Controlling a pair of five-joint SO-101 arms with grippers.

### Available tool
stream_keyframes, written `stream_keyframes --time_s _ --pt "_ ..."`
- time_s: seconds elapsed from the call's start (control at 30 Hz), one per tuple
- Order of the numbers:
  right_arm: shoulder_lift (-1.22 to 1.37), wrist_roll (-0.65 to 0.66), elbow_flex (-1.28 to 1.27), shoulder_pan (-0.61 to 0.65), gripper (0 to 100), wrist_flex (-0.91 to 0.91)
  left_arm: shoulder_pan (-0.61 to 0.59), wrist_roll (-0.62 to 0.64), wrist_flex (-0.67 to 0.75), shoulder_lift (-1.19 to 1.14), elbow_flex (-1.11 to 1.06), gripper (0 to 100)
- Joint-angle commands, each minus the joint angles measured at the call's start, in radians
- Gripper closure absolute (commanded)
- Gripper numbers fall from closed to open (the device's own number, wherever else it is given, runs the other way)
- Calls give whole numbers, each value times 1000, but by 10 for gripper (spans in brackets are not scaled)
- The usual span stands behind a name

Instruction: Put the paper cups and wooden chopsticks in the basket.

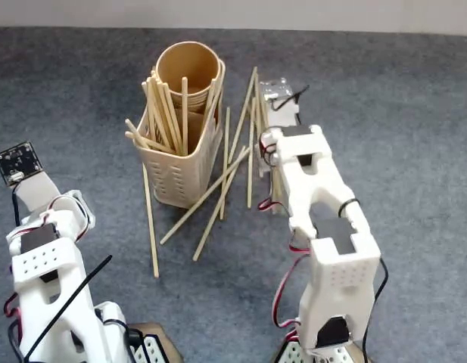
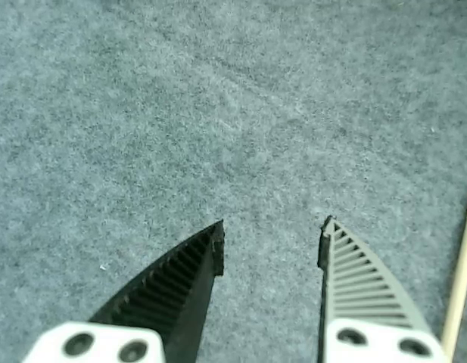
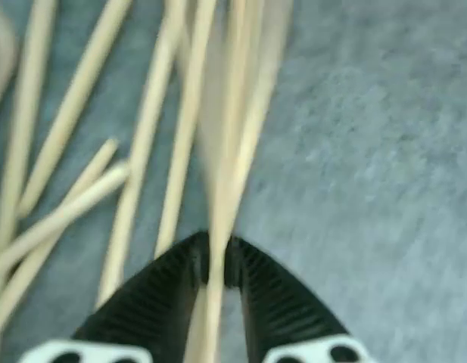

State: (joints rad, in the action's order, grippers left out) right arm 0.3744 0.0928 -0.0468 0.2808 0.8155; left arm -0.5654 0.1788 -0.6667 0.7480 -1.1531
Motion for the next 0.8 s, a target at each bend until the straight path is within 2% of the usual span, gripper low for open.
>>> stream_keyframes --time_s 0.0,0.17,0.37,0.6,0.77 --pt "-294 -58 47 4 993 8 19 5 11 12 4 790" --pt "-668 -101 10 51 993 -114 19 5 11 12 4 790" --pt "-938 -94 -128 185 993 -288 22 5 12 12 2 790" --pt "-1017 -100 -197 397 993 -475 22 5 17 10 -7 790" --pt "-966 -98 -358 456 993 -684 22 5 17 10 -7 790"
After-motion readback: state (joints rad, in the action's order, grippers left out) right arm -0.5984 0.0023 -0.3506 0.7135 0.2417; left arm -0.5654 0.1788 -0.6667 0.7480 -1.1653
